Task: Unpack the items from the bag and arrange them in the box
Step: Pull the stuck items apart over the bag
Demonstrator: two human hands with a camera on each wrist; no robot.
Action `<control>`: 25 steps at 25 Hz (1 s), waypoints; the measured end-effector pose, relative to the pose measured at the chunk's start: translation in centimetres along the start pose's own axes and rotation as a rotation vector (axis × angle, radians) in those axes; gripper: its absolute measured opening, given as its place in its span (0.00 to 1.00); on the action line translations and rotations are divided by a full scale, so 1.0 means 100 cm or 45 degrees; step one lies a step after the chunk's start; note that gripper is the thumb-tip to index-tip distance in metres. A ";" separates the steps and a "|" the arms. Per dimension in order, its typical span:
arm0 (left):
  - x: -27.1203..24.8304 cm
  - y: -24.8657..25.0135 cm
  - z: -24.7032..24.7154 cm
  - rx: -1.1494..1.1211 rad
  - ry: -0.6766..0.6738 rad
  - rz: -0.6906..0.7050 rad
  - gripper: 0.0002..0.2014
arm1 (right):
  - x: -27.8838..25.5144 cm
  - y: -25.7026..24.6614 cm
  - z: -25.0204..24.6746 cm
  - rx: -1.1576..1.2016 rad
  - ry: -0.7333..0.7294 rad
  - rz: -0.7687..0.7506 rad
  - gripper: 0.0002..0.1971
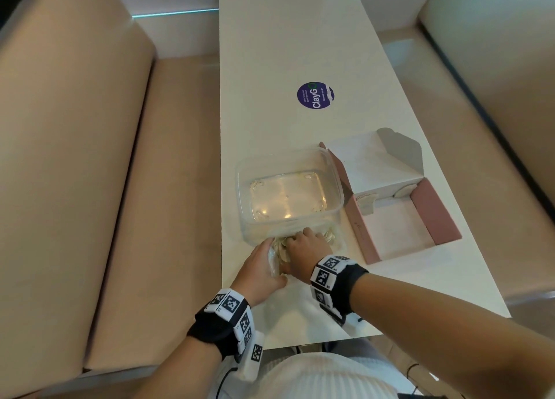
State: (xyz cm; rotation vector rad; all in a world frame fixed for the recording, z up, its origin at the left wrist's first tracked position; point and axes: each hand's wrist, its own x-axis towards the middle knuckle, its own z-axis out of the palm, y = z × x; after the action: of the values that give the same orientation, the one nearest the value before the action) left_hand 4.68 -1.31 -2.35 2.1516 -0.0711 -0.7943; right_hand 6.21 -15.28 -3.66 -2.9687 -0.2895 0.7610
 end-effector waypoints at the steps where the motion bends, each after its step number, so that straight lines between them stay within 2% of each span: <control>1: -0.001 0.000 0.000 -0.003 -0.007 0.004 0.38 | 0.001 -0.002 0.003 -0.019 0.040 0.005 0.24; 6: -0.002 0.001 0.000 -0.015 -0.049 0.020 0.43 | 0.001 -0.007 0.008 0.080 0.121 0.085 0.19; 12: 0.002 -0.005 -0.001 -0.009 -0.068 0.008 0.44 | 0.008 -0.008 0.005 0.180 0.010 0.145 0.15; 15: 0.005 -0.012 -0.008 0.028 -0.025 -0.010 0.44 | 0.004 0.001 -0.001 0.357 0.006 0.112 0.12; 17: 0.008 -0.018 -0.012 0.032 -0.002 -0.012 0.42 | -0.005 0.011 -0.010 0.623 0.047 0.103 0.09; 19: 0.009 -0.022 -0.015 0.002 0.012 0.009 0.37 | -0.014 0.022 -0.020 0.934 0.058 0.101 0.07; 21: 0.007 -0.022 -0.019 -0.055 0.067 0.055 0.24 | -0.025 0.033 -0.031 1.146 0.075 0.077 0.05; 23: 0.003 -0.019 -0.025 -0.080 0.208 0.101 0.09 | -0.035 0.045 -0.041 1.428 0.035 0.030 0.03; 25: -0.004 -0.007 -0.032 -0.146 0.353 0.218 0.05 | -0.043 0.055 -0.047 1.625 -0.032 -0.038 0.04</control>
State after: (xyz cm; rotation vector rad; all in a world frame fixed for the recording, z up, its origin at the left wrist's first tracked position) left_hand 6.04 1.53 -1.18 2.0933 -0.0629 -0.3891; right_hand 5.67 -21.63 1.93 -1.7393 0.1338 0.6144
